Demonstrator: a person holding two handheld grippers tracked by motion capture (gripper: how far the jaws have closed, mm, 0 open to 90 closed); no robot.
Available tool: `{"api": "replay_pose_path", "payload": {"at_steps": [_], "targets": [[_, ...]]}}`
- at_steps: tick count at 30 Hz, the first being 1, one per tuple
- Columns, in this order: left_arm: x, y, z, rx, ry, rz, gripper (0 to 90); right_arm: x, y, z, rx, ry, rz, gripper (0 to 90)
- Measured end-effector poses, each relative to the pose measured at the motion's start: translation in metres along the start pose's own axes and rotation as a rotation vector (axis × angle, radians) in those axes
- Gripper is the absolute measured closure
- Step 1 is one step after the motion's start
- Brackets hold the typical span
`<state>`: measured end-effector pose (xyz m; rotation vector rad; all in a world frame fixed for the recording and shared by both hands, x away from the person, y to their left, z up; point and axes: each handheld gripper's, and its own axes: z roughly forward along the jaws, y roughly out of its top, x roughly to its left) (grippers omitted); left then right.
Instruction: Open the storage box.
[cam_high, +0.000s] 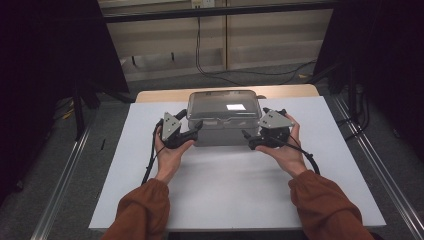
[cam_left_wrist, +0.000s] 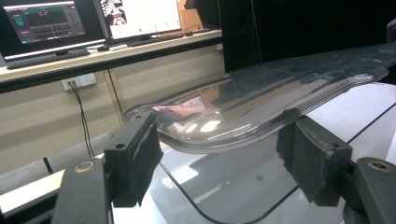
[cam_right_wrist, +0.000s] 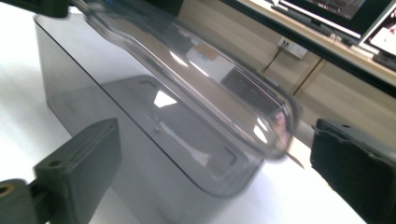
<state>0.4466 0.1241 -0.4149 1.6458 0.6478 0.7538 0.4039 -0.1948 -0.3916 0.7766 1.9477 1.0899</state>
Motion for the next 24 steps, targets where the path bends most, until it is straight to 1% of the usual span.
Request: {"api": "replay_pose_path", "payload": {"at_steps": [2, 4, 6, 9, 13, 15, 17, 18, 20, 22, 24], "targets": [[0.0, 0.0, 0.0, -0.003, 0.0, -0.005, 30.0, -0.005, -0.003, -0.001, 0.01, 0.007, 0.015, 8.6], [0.0, -0.001, 0.0, 0.004, -0.002, 0.0, 29.9, -0.01, -0.006, -0.003, 0.009, 0.002, 0.042, 10.5], [0.0, -0.001, 0.0, 0.008, -0.003, -0.001, 29.9, -0.014, -0.008, -0.003, 0.005, -0.001, 0.049, 13.9], [0.001, -0.001, 0.0, 0.005, -0.001, -0.004, 30.0, -0.018, -0.009, -0.002, -0.002, -0.003, 0.056, 18.1], [0.001, 0.0, 0.0, -0.001, 0.0, -0.005, 30.9, -0.021, -0.012, 0.004, 0.01, -0.018, 0.058, 23.3], [0.001, 0.0, 0.0, -0.003, 0.001, -0.001, 31.0, -0.023, -0.013, 0.006, 0.01, -0.034, 0.05, 27.3], [0.001, 0.0, 0.0, -0.003, 0.002, -0.003, 31.4, -0.024, -0.013, 0.007, 0.007, -0.04, 0.047, 28.5], [0.002, 0.0, 0.0, -0.003, 0.002, -0.002, 31.7, -0.026, -0.012, 0.009, -0.013, -0.046, 0.059, 30.9], [0.003, 0.0, 0.0, -0.008, 0.002, 0.0, 31.8, -0.028, -0.011, 0.01, -0.036, -0.045, 0.064, 33.0], [0.004, 0.002, 0.0, -0.013, 0.002, 0.001, 31.8, -0.029, -0.01, 0.011, -0.054, -0.04, 0.065, 34.7], [0.005, 0.004, 0.0, -0.026, -0.003, 0.002, 30.8, -0.029, -0.008, 0.012, -0.06, -0.026, 0.068, 37.8]]}}
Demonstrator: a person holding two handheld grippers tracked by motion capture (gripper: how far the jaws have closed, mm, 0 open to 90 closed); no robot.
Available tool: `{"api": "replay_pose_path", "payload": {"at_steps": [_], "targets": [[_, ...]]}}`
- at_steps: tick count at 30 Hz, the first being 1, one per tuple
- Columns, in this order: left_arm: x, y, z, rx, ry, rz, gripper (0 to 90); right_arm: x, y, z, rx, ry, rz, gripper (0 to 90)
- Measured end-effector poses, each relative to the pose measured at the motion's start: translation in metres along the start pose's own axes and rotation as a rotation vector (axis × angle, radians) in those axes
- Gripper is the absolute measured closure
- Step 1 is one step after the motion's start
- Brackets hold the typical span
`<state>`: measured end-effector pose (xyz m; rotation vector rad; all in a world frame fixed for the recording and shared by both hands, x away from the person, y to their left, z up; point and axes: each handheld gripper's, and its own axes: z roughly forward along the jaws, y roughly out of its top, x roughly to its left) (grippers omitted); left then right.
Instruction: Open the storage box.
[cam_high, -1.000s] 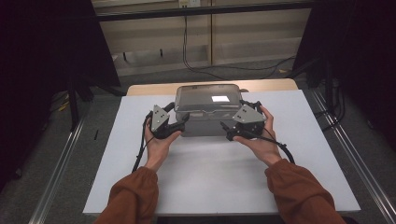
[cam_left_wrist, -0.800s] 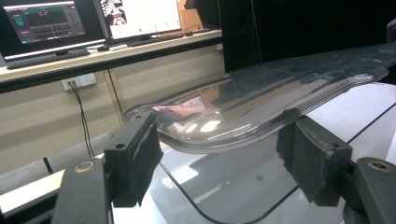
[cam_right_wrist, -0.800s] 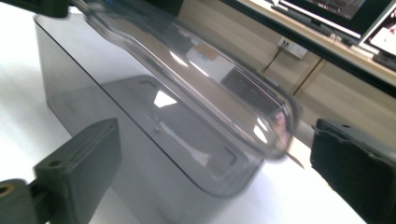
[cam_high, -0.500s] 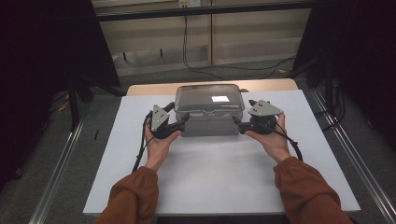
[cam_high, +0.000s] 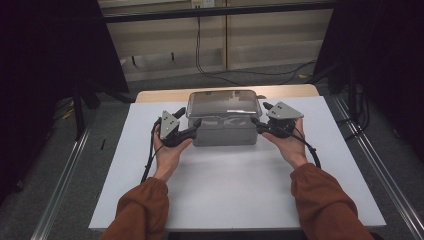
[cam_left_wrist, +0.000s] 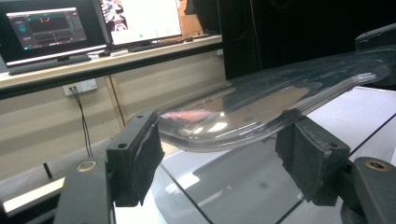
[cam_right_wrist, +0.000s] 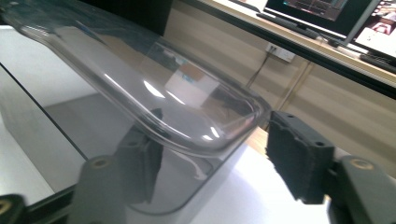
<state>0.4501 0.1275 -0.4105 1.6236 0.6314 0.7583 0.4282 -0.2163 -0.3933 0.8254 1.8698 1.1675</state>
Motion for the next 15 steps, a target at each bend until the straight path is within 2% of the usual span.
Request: {"api": "replay_pose_path", "payload": {"at_steps": [6, 8, 12, 15], "targets": [[0.003, 0.004, 0.002, -0.009, -0.005, 0.002, 29.8, 0.0, 0.006, 0.003, -0.027, 0.018, -0.003, 44.7], [0.004, 0.005, 0.002, -0.008, -0.005, 0.001, 29.1, 0.0, 0.007, 0.003, -0.038, 0.01, -0.004, 44.9], [0.007, 0.01, 0.006, -0.01, -0.011, 0.003, 27.3, -0.003, 0.008, 0.003, -0.068, 0.013, 0.047, 46.1], [0.009, 0.014, 0.007, -0.014, -0.008, 0.006, 27.0, -0.006, 0.008, 0.003, -0.077, 0.015, 0.057, 48.9]]}}
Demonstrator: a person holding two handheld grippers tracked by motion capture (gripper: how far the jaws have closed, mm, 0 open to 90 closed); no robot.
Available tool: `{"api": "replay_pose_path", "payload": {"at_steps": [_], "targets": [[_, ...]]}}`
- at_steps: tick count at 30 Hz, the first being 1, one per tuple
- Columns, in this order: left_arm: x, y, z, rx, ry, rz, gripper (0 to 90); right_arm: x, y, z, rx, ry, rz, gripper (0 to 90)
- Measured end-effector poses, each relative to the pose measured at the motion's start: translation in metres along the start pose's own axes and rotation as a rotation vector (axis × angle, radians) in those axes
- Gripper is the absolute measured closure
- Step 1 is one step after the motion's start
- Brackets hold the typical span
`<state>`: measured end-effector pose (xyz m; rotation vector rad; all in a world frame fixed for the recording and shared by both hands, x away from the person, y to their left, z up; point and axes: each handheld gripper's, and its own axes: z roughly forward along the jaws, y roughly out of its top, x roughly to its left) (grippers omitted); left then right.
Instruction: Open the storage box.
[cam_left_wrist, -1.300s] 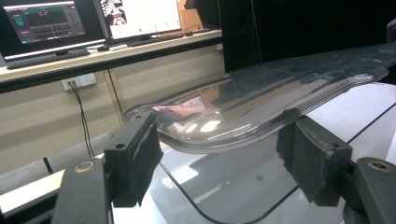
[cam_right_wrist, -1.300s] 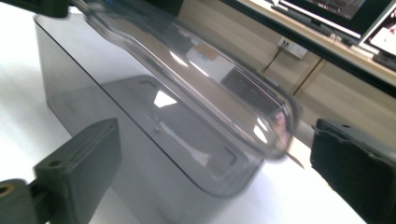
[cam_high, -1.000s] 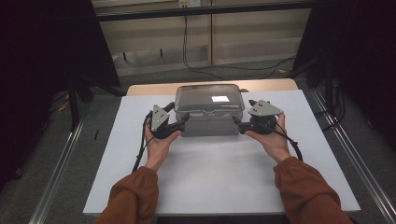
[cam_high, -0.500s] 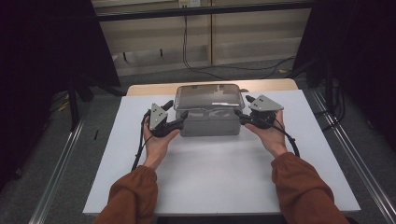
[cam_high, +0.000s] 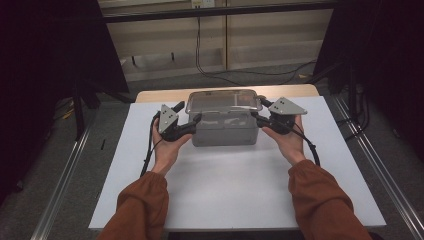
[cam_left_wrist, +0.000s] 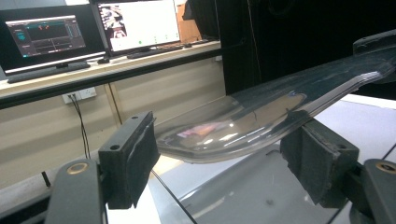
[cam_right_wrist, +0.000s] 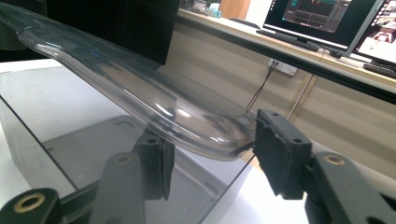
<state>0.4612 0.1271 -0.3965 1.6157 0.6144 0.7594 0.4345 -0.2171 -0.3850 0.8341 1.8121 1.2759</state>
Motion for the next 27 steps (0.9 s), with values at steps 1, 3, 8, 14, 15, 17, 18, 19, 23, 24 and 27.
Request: {"api": "replay_pose_path", "payload": {"at_steps": [1, 3, 8, 14, 15, 17, 18, 19, 23, 24, 27], "targets": [[0.0, 0.0, 0.001, 0.005, 0.001, 0.002, 27.1, -0.001, 0.0, 0.0, -0.004, 0.0, 0.004, 49.4], [0.002, 0.001, 0.002, 0.006, 0.014, -0.002, 27.0, -0.002, 0.001, 0.0, -0.01, 0.001, 0.005, 49.8], [0.006, 0.002, 0.006, -0.003, 0.014, -0.016, 29.4, -0.003, 0.002, 0.0, -0.025, 0.006, 0.013, 49.8], [0.008, 0.006, 0.008, -0.008, 0.02, -0.004, 33.4, -0.009, 0.006, 0.003, -0.039, 0.022, 0.024, 51.0], [0.009, 0.007, 0.008, -0.007, 0.021, 0.0, 34.8, -0.009, 0.007, 0.003, -0.043, 0.02, 0.023, 51.4], [0.01, 0.008, 0.01, -0.008, 0.019, 0.007, 36.3, -0.01, 0.01, 0.005, -0.049, 0.023, 0.023, 52.0], [0.01, 0.009, 0.011, -0.011, 0.015, 0.007, 37.5, -0.01, 0.01, 0.005, -0.056, 0.022, 0.024, 52.8], [0.01, 0.009, 0.011, -0.011, 0.008, 0.005, 38.5, -0.011, 0.011, 0.006, -0.06, 0.022, 0.021, 52.8], [0.01, 0.01, 0.014, -0.01, 0.015, 0.014, 40.0, -0.014, 0.014, 0.009, -0.067, 0.033, 0.041, 53.7], [0.01, 0.01, 0.015, -0.013, 0.015, 0.014, 40.0, -0.015, 0.014, 0.009, -0.067, 0.033, 0.042, 53.7], [0.012, 0.013, 0.017, -0.013, 0.014, 0.016, 41.0, -0.017, 0.016, 0.011, -0.07, 0.036, 0.046, 54.1]]}}
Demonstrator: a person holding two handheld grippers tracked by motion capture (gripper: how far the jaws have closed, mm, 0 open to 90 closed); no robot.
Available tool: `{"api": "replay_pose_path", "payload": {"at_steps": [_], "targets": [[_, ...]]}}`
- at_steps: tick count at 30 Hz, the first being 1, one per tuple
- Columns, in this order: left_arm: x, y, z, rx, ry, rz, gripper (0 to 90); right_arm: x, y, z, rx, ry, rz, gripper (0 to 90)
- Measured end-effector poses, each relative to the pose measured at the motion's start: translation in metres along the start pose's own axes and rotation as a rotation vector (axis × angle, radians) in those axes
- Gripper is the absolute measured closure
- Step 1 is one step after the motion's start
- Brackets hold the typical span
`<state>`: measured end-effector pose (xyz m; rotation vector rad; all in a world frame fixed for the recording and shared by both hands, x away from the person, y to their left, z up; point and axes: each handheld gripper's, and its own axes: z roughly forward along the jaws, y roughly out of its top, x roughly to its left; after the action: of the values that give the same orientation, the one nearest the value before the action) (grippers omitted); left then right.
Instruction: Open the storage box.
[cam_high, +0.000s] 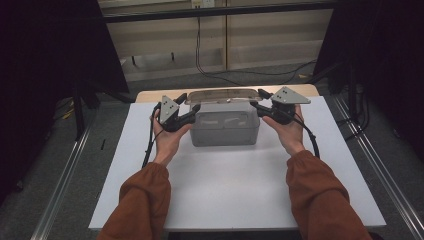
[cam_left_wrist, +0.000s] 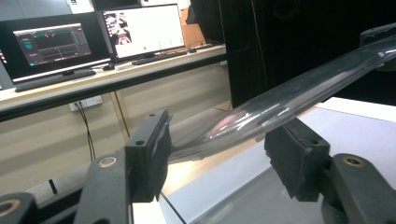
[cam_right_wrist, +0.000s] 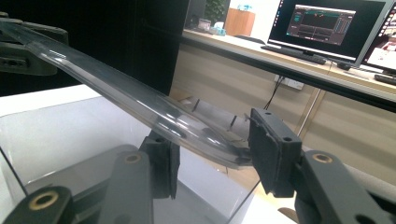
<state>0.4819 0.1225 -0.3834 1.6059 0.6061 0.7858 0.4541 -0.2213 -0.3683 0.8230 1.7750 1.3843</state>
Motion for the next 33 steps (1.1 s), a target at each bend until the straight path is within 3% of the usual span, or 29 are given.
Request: {"api": "replay_pose_path", "payload": {"at_steps": [9, 14, 33], "targets": [[0.008, 0.005, 0.008, 0.006, 0.009, -0.002, 48.1, -0.004, 0.006, 0.004, -0.014, 0.002, 0.009, 55.6], [0.013, 0.006, 0.014, 0.012, 0.028, -0.01, 43.3, -0.007, 0.009, 0.006, -0.024, 0.003, 0.007, 56.6], [0.031, 0.011, 0.035, 0.036, 0.023, -0.019, 45.1, -0.017, 0.022, 0.016, -0.038, 0.0, 0.015, 59.6]]}}
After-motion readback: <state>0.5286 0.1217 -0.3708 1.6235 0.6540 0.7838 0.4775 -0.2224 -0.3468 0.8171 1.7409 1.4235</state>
